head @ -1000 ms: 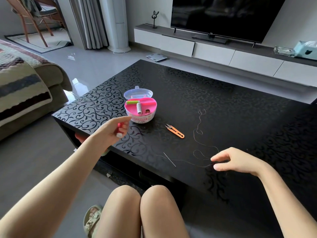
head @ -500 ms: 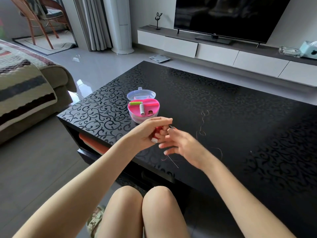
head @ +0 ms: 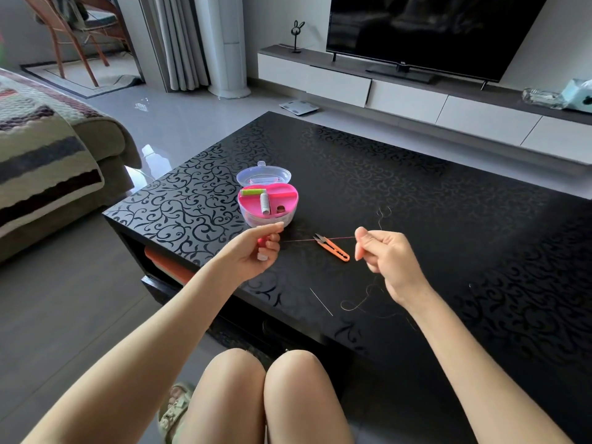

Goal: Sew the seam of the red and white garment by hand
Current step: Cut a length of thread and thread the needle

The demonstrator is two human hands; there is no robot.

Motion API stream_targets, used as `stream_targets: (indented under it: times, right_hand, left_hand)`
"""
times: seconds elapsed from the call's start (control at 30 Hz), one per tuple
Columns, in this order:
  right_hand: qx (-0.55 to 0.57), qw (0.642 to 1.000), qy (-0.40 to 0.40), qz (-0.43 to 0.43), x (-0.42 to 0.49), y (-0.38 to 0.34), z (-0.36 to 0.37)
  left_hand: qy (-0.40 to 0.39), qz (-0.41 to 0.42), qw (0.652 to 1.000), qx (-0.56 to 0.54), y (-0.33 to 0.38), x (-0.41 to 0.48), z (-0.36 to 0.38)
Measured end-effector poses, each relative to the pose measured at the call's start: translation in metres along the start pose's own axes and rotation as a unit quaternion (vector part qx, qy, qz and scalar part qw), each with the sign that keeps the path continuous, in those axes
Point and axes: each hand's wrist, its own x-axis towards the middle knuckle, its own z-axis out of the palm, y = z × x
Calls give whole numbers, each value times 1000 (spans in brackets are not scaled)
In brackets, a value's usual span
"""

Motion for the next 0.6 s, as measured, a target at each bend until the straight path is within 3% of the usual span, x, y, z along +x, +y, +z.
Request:
stream_targets:
  times: [0.17, 0.3, 0.37, 0.43, 0.5, 0.6]
  right_hand:
    - [-52, 998, 24, 31, 1, 12, -20]
    - [-178, 976, -75, 103, -3, 23, -21]
    - [-312, 940, -79, 117, 2, 32, -21]
    - [-460, 885, 9, 73, 16, 43, -20]
    - [-530, 845, 70, 20, 36, 50, -13]
    - [-588, 807, 25, 46, 70, 55, 6]
  left_hand:
    - [33, 6, 998, 46, 8, 2, -18]
    - [35, 19, 994, 102, 12, -2, -13]
    - [33, 30, 993, 109, 17, -4, -9]
    - [25, 35, 991, 129, 21, -7, -4]
    - [18, 38, 984, 171, 22, -9, 2]
    - [13, 43, 968, 245, 21, -13, 13]
